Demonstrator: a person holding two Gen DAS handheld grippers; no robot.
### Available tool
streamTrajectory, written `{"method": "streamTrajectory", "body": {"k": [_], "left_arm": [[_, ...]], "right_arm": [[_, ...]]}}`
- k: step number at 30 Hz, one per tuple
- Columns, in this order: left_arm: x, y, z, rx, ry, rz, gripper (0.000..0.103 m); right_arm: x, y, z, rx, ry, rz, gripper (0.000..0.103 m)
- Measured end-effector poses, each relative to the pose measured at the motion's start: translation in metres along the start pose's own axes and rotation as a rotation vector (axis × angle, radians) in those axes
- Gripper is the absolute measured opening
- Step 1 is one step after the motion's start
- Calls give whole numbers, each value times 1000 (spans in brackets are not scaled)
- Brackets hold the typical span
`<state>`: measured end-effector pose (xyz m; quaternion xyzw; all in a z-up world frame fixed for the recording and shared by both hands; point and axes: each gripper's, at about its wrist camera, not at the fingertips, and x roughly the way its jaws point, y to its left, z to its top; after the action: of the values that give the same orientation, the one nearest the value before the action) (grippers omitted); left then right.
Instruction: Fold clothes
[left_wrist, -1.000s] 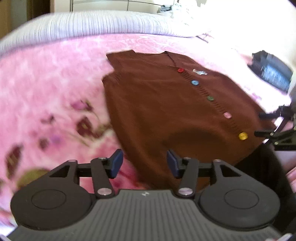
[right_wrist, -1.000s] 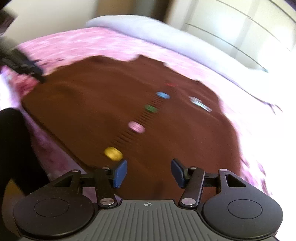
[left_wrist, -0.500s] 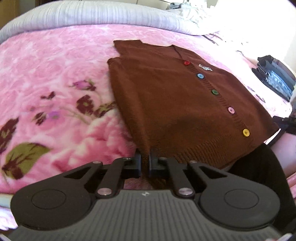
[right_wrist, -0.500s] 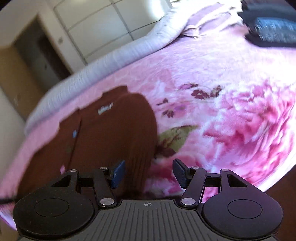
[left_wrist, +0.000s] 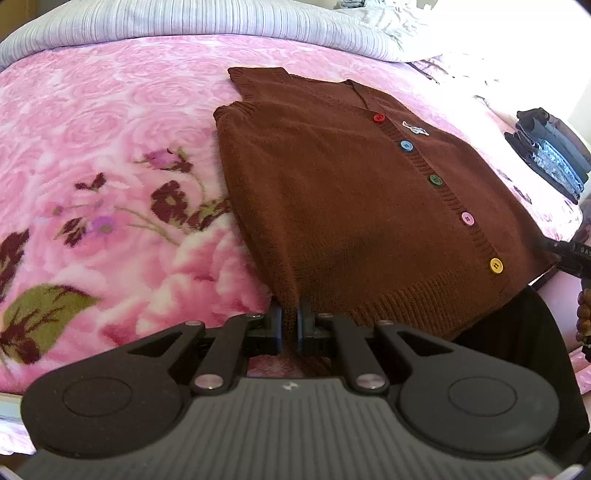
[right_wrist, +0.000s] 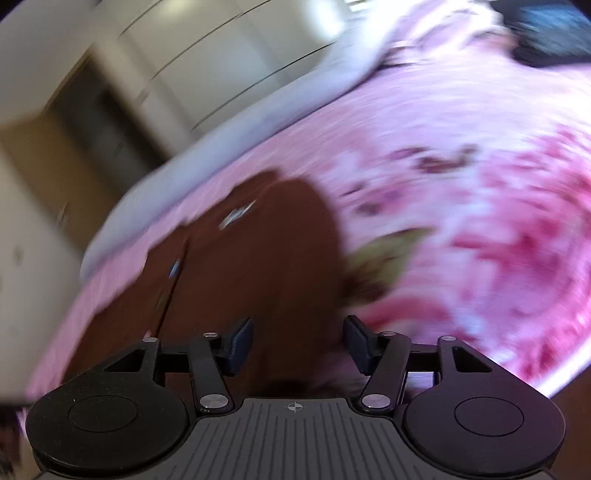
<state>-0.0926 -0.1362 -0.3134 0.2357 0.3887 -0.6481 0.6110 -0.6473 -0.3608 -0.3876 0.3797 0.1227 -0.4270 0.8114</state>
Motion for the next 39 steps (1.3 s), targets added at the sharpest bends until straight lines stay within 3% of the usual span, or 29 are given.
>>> {"method": "streamTrajectory", "body": {"k": [2, 7, 10, 11, 12, 14, 21, 23, 25, 28, 32, 35, 39], "left_arm": [[-2, 0, 0, -7, -2, -3, 6], [0, 2, 0, -4, 7, -6, 6], [2, 0, 2, 9, 12, -5, 6], [2, -1, 3, 13, 13, -6, 6], [1, -2, 4, 21, 13, -5, 6], [-4, -3, 5, 40, 8, 0, 6], [0, 3, 1, 61, 22, 12, 6], [-1, 2, 0, 73, 17, 18, 6], [-4, 1, -1, 96, 14, 33, 7], [-6, 3, -3, 111, 17, 40, 7], [-10, 8, -7, 94, 4, 36, 7], [-14, 12, -9, 87, -7, 41, 7], [-24, 21, -10, 52, -28, -2, 10]], "right_arm": [[-3, -2, 0, 57, -19, 59, 57], [-13, -35, -4, 243, -65, 49, 56], [-14, -48, -6, 318, -64, 63, 43], [-7, -46, -3, 321, -29, 93, 17], [-8, -43, 1, 297, -20, 83, 7], [-11, -37, 9, 247, -1, 62, 6], [-24, 9, 12, -120, 78, -95, 6], [-12, 9, 4, -129, 125, -106, 7], [-9, 8, 2, -102, 105, -114, 11], [-17, 15, 2, -119, 60, -160, 29], [-33, 38, 4, -218, -2, -182, 34], [-35, 58, 10, -282, -31, -149, 37], [-18, 90, 7, -353, 29, -35, 44]]}}
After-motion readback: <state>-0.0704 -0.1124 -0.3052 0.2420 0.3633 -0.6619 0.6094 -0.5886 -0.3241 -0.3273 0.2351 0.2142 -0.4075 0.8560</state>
